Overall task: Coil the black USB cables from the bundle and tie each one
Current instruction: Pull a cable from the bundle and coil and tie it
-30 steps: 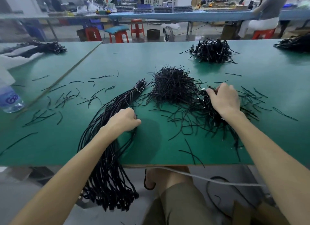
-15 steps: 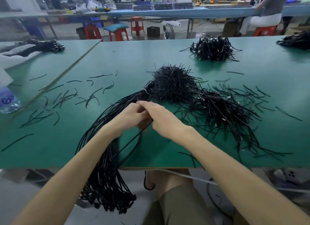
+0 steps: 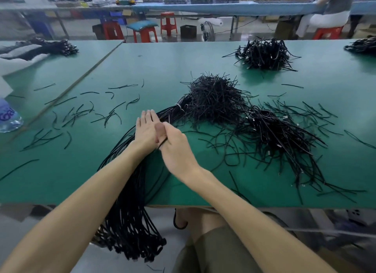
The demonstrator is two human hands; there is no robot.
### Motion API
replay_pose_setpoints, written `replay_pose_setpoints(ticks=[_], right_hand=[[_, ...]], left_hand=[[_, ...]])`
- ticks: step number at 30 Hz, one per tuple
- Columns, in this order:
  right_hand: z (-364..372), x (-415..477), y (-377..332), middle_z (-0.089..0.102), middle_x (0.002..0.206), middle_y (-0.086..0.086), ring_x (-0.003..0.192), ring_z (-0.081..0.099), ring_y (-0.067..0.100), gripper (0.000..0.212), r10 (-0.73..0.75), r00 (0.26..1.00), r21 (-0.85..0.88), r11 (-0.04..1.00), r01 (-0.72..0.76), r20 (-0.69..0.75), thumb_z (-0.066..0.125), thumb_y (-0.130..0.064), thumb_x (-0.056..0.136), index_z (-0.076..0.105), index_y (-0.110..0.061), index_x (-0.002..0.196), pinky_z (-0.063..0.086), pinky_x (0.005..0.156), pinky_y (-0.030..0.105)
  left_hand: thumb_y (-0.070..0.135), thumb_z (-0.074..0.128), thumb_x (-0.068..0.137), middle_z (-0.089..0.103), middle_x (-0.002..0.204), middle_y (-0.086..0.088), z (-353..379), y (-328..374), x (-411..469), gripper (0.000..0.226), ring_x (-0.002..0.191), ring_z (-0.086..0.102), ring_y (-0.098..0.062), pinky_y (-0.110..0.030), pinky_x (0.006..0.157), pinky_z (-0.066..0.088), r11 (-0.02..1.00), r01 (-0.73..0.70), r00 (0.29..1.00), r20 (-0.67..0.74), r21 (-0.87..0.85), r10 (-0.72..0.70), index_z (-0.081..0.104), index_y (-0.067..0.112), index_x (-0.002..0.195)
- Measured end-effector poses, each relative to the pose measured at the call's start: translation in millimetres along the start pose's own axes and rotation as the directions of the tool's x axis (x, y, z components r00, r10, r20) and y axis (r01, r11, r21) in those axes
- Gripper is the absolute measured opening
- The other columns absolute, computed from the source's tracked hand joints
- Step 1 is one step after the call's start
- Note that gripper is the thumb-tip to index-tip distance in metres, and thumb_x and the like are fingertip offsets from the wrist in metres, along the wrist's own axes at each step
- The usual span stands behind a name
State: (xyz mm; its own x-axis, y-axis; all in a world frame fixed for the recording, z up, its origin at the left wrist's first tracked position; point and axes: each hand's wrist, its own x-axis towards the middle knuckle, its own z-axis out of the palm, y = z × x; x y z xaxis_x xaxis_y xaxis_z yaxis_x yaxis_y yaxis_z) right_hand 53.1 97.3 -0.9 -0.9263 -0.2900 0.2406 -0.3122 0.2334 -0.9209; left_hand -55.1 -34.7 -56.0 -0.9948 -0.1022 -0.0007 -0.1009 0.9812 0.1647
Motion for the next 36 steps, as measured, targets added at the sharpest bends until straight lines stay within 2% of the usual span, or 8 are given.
replay_pose_setpoints(ticks=[6,10,16,23,28,31,33,36], right_hand=[[-8.7,-18.6,-8.9,0.046,0.063,-0.011,0.062,0.042,0.014,0.047,-0.097,0.995,-0.019,0.995,0.097,0.010,0.033,-0.045,0.109,0.051,-0.016,0.076,0.037,0.062,0.031],[-34.0,-22.1,2.2,0.046,0.059,-0.012,0.055,0.039,0.009,0.044,-0.130,0.991,-0.085,0.988,0.127,-0.033,0.033,-0.049,0.108,0.048,-0.027,0.073,0.036,0.055,0.033],[-77.2,16.4,31.8,0.047,0.062,-0.007,0.058,0.040,0.009,0.045,0.174,0.934,0.004,0.983,-0.182,-0.312,0.036,-0.037,0.110,0.052,-0.019,0.073,0.030,0.059,0.028],[-170.9,48.9,20.2,0.036,0.051,-0.007,0.037,0.027,0.008,0.039,0.420,0.722,0.395,0.893,-0.217,-0.551,0.033,-0.032,0.112,0.046,-0.016,0.079,0.021,0.038,0.021],[-174.4,46.1,27.8,0.046,0.055,-0.002,0.043,0.036,0.011,0.034,0.394,0.840,0.087,0.916,-0.391,-0.374,0.042,-0.024,0.109,0.056,-0.013,0.080,0.028,0.041,0.021],[-159.6,34.4,33.6,0.063,0.067,-0.001,0.058,0.054,0.013,0.022,0.339,0.907,-0.170,0.907,-0.385,-0.249,0.056,-0.022,0.102,0.064,-0.012,0.085,0.046,0.061,0.027],[-151.1,28.6,35.7,0.068,0.079,0.001,0.073,0.060,0.015,0.008,0.333,0.930,-0.299,0.882,-0.365,-0.153,0.067,-0.021,0.094,0.064,-0.014,0.096,0.050,0.074,0.033],[-141.8,24.6,35.1,0.067,0.088,0.000,0.081,0.063,0.015,0.024,0.319,0.942,-0.331,0.882,-0.334,-0.100,0.073,-0.028,0.090,0.061,-0.017,0.108,0.048,0.077,0.032]], left_hand=[[0.021,0.034,0.108,0.018,0.164,-0.028,-2.2,-31.5,19.3,0.061,0.155,0.013,-0.039,-0.048,0.126,0.013,0.981,0.191,0.979,-0.069,-0.048,-0.194,0.013,-0.009,0.156],[0.015,0.037,0.104,0.016,0.164,-0.029,-17.4,-63.1,22.9,0.064,0.155,0.011,-0.040,-0.047,0.126,0.012,0.921,0.384,0.922,-0.033,-0.065,-0.387,0.010,-0.012,0.155],[0.016,0.033,0.106,0.014,0.164,-0.030,-14.5,-69.8,17.5,0.063,0.154,0.011,-0.040,-0.046,0.126,0.013,0.944,0.318,0.944,-0.059,-0.091,-0.323,0.007,-0.012,0.155],[0.013,0.040,0.102,0.021,0.160,-0.032,-13.3,-62.8,12.2,0.063,0.152,0.018,-0.042,-0.048,0.125,0.017,0.963,0.244,0.958,-0.129,-0.111,-0.258,0.013,-0.014,0.153],[0.021,0.037,0.104,0.023,0.161,-0.029,-20.5,-52.5,7.2,0.061,0.151,0.020,-0.042,-0.052,0.124,0.015,0.954,0.287,0.941,-0.161,-0.089,-0.298,0.019,-0.009,0.154],[0.021,0.043,0.103,0.028,0.158,-0.029,-18.3,-55.1,8.5,0.061,0.149,0.024,-0.043,-0.057,0.123,0.012,0.942,0.312,0.933,-0.150,-0.122,-0.328,0.023,-0.010,0.151],[0.016,0.049,0.101,0.035,0.154,-0.027,-17.2,-49.7,3.1,0.055,0.145,0.030,-0.042,-0.057,0.123,0.014,0.975,0.191,0.942,-0.257,-0.111,-0.214,0.033,-0.008,0.148],[0.018,0.054,0.100,0.049,0.140,-0.019,-23.2,-33.3,-14.2,0.041,0.134,0.041,-0.035,-0.051,0.118,0.028,0.984,-0.132,0.895,-0.442,-0.118,0.067,0.053,0.000,0.137]])
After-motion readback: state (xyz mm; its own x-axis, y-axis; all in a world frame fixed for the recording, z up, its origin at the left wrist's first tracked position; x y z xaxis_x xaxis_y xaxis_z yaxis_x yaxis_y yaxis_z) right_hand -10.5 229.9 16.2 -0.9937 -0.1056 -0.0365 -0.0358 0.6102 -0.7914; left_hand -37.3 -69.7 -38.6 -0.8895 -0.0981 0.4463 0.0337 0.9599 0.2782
